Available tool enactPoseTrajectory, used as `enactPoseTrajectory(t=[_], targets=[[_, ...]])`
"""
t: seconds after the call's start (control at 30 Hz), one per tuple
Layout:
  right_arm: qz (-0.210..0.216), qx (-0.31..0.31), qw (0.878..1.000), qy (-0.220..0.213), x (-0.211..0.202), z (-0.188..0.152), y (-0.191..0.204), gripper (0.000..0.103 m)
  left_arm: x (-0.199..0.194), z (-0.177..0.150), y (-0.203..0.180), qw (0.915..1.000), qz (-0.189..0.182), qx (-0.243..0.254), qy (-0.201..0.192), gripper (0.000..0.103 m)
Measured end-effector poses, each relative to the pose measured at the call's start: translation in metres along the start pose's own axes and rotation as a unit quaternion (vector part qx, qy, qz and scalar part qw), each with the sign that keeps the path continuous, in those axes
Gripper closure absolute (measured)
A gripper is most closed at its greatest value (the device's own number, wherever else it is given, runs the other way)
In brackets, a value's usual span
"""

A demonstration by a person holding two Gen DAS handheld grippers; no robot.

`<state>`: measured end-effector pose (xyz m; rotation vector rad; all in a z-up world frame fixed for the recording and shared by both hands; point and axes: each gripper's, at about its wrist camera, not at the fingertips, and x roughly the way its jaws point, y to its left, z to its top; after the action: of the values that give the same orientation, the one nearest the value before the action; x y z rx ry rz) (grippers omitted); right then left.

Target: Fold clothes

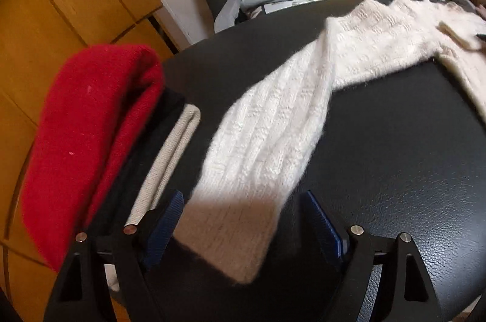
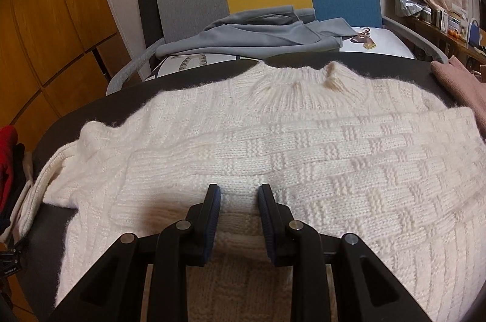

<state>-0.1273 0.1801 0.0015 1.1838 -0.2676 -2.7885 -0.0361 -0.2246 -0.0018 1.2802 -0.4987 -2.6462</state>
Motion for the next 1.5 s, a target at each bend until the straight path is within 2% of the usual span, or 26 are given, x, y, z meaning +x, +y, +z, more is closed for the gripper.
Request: enactPoseTrajectory(t=[0.2, 0.27, 0.37, 0.43, 0.53, 0.63, 0.77, 1.1, 1.17, 1.3, 1.33, 1.4, 1.5], targets=[[0.003, 0.003, 1.0, 0.0, 0.0, 0.0, -0.001, 0.077, 0.014, 0.002, 0.02, 0.9945, -0.045, -0.085, 0.04, 0.021], [0.003, 0.003, 1.0, -0.001, 0.0, 0.0, -0.002, 0.077, 0.017, 0.002, 0.026, 0.9906, -0.062, -0.111, 0.051, 0.028], [0.006, 0.004, 1.0, -0.001, -0.001, 0.0, -0.003, 0.077, 0.017, 0.006, 0.024, 0.9894, -0.071, -0.114, 0.056, 0.043], [0.007, 0.006, 1.0, -0.001, -0.001, 0.0, -0.003, 0.077, 0.016, 0.01, 0.022, 0.989, -0.075, -0.113, 0.058, 0.062], [0.009, 0.008, 1.0, -0.001, -0.001, -0.001, -0.004, 0.077, 0.015, 0.014, 0.019, 0.9884, -0.082, -0.112, 0.062, 0.081], [0.012, 0.011, 1.0, -0.001, -0.001, -0.001, -0.004, 0.077, 0.014, 0.019, 0.017, 0.9874, -0.089, -0.112, 0.067, 0.093], [0.016, 0.016, 1.0, -0.001, -0.001, -0.001, -0.006, 0.077, 0.002, 0.027, 0.012, 0.9875, -0.091, -0.105, 0.073, 0.095], [0.027, 0.03, 0.999, 0.002, -0.001, -0.001, -0.009, 0.077, -0.033, 0.052, -0.004, 0.9913, -0.088, -0.08, 0.056, 0.095], [0.029, 0.031, 0.999, 0.01, 0.0, 0.001, -0.008, 0.077, -0.039, 0.055, -0.006, 0.9898, -0.099, -0.086, 0.057, 0.095], [0.032, 0.037, 0.999, 0.024, -0.013, 0.011, -0.005, 0.077, -0.055, 0.067, -0.01, 0.9815, -0.139, -0.118, 0.057, 0.095], [0.043, 0.043, 0.998, 0.022, -0.02, 0.012, -0.003, 0.077, -0.059, 0.071, -0.011, 0.9785, -0.151, -0.129, 0.057, 0.095], [0.099, 0.06, 0.993, 0.009, -0.037, 0.011, 0.003, 0.074, -0.069, 0.081, -0.016, 0.9723, -0.179, -0.142, 0.05, 0.095], [0.194, 0.08, 0.977, 0.021, -0.054, 0.004, 0.016, 0.074, -0.085, 0.098, -0.034, 0.9625, -0.227, -0.144, 0.037, 0.095]])
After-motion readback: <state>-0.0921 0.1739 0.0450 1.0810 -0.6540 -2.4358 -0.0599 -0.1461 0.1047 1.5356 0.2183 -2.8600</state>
